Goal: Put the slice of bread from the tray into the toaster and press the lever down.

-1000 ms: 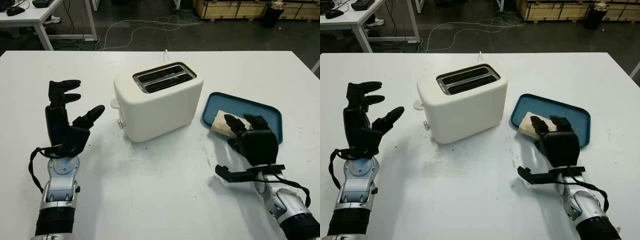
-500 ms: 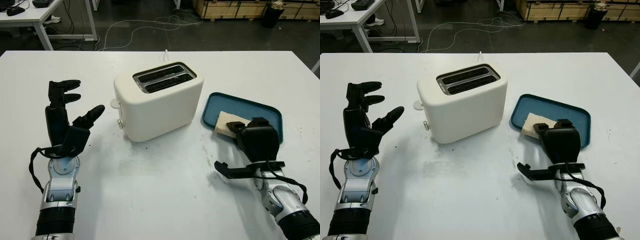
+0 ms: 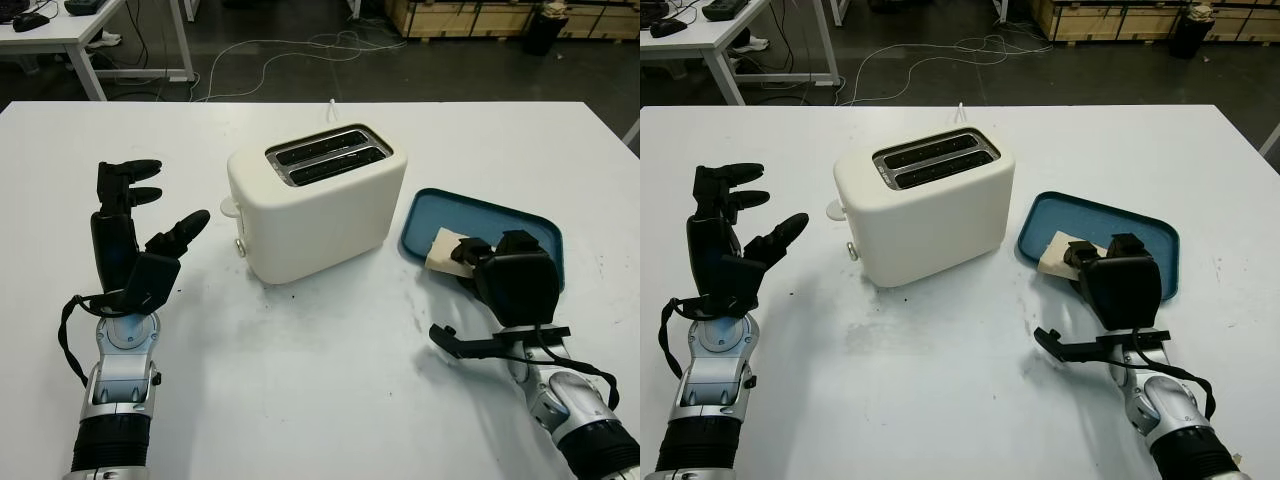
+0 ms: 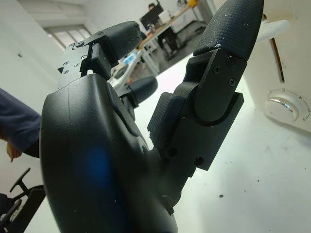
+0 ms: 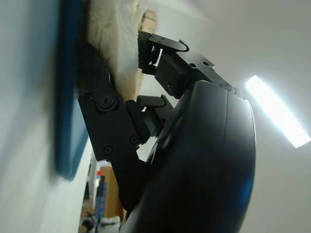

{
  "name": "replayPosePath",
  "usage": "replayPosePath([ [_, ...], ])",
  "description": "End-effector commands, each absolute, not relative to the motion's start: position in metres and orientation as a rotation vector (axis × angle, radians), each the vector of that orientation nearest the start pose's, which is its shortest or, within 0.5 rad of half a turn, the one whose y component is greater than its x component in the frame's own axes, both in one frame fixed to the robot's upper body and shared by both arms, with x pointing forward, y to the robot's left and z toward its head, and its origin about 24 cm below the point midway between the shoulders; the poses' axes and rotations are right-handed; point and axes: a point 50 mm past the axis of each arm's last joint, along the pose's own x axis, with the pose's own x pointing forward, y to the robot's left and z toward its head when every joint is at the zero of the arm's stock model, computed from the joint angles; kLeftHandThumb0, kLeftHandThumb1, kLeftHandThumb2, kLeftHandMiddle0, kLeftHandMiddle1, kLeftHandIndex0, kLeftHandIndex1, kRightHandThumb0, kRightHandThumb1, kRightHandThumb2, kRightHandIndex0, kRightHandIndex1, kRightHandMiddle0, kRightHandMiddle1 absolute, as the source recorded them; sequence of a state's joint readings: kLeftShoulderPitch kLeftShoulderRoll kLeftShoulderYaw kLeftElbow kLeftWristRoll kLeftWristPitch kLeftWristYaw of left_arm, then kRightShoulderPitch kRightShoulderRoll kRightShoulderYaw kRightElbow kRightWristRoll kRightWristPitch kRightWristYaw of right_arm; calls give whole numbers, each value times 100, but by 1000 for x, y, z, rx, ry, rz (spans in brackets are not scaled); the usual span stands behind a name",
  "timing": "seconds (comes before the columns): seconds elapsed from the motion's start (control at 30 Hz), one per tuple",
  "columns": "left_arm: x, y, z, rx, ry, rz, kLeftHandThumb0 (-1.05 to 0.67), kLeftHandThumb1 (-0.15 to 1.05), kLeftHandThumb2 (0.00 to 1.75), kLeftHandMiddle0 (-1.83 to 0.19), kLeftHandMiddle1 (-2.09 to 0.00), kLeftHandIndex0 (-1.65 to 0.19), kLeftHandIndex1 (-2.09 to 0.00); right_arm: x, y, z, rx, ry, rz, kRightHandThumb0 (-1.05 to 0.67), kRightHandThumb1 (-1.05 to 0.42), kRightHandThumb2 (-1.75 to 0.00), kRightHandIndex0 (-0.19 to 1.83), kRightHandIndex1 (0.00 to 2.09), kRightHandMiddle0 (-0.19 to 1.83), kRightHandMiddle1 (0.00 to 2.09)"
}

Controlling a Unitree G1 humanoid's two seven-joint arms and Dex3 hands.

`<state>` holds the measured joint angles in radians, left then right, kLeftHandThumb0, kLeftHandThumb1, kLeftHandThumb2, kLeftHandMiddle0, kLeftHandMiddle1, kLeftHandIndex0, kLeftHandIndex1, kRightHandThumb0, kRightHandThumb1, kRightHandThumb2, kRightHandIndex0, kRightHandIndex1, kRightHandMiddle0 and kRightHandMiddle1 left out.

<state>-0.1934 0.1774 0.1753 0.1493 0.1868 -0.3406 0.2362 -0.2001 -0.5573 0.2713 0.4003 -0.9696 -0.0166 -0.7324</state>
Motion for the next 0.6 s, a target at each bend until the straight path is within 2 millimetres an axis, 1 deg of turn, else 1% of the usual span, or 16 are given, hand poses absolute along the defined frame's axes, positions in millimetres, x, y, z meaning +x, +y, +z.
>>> replayPosePath([
  [0.0, 279, 215, 100, 308, -419, 320, -96, 82, 0, -2, -147, -1, -134, 284, -235, 63, -1492, -481, -333, -43, -92, -13, 105, 175, 83, 162],
  [0.1, 279, 215, 100, 311, -417, 325, -97, 82, 0, -2, -146, 0, -134, 290, -238, 73, -1469, -541, -359, -44, -92, -16, 108, 175, 83, 167],
  [0.2, 279, 216, 100, 316, -419, 325, -97, 82, 0, -3, -146, -1, -133, 295, -240, 82, -1450, -552, -360, -45, -92, -21, 108, 175, 79, 171],
  [0.37, 278, 216, 100, 302, -419, 321, -97, 82, 0, -1, -146, -1, -133, 299, -241, 89, -1445, -545, -337, -46, -92, -15, 107, 175, 89, 150],
  [0.5, 278, 216, 100, 307, -421, 325, -96, 82, 0, -1, -146, -1, -133, 301, -241, 90, -1423, -524, -322, -46, -92, -12, 108, 175, 89, 156],
  [0.57, 279, 216, 100, 311, -421, 325, -96, 83, 0, -2, -146, -1, -133, 303, -243, 94, -1399, -495, -304, -49, -92, -15, 109, 175, 90, 156],
])
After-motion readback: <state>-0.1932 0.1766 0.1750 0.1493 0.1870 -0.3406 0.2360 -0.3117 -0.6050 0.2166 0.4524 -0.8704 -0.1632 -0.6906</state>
